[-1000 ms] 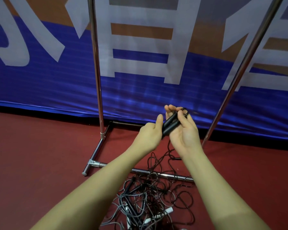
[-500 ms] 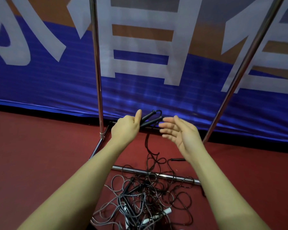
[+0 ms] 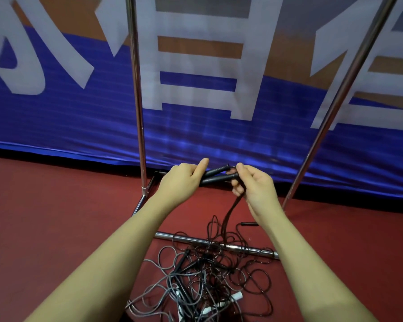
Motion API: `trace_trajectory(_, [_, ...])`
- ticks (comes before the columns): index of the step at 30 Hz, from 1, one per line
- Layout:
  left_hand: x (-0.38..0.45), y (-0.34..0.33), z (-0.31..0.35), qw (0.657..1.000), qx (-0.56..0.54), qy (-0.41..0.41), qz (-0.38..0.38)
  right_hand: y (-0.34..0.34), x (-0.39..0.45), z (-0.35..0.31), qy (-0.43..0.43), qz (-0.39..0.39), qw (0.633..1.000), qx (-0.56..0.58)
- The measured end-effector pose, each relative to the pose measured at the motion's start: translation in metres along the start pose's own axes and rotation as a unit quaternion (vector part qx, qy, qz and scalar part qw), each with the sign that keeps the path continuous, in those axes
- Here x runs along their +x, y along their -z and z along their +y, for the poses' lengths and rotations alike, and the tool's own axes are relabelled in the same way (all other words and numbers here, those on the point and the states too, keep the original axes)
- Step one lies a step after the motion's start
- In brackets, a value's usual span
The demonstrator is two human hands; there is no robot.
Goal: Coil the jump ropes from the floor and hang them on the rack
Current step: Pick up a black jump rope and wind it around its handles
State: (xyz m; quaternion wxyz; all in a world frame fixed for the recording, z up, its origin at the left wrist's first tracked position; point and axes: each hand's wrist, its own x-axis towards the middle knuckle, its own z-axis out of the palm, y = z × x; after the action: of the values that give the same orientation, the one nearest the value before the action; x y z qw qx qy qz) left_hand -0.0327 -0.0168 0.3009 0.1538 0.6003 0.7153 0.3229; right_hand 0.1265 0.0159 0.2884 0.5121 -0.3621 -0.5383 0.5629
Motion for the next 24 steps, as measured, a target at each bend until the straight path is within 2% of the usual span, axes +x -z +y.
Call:
trace_trajectory(3, [-0.004, -0.001, 0.009, 0.996, 0.081, -0.001, -0.025, -0.001, 0.0, -0.002, 0.028, 0.02, 0.999, 0.009])
trace_trajectory(6, [-0.01, -0.006, 0.02, 0.987, 0.159, -0.037, 0.0, -0.002, 0.0, -0.003, 0.038, 0.031, 0.999, 0.02])
trace_trajectory(9, [-0.015, -0.012, 0.032, 0.99, 0.125, -0.052, 0.037, -0.007, -0.002, -0.003, 0.045, 0.027, 0.999, 0.005])
trace_trajectory(18, [-0.012, -0.005, 0.037, 0.999, 0.05, -0.008, 0.009, -0.007, -0.004, -0.01, 0.029, -0.007, 0.998, 0.046])
trace_trajectory(24, [-0.01, 0.001, 0.032, 0.997, 0.08, 0.013, -0.011, -0.002, -0.003, -0.011, 0.021, -0.01, 0.997, 0.067])
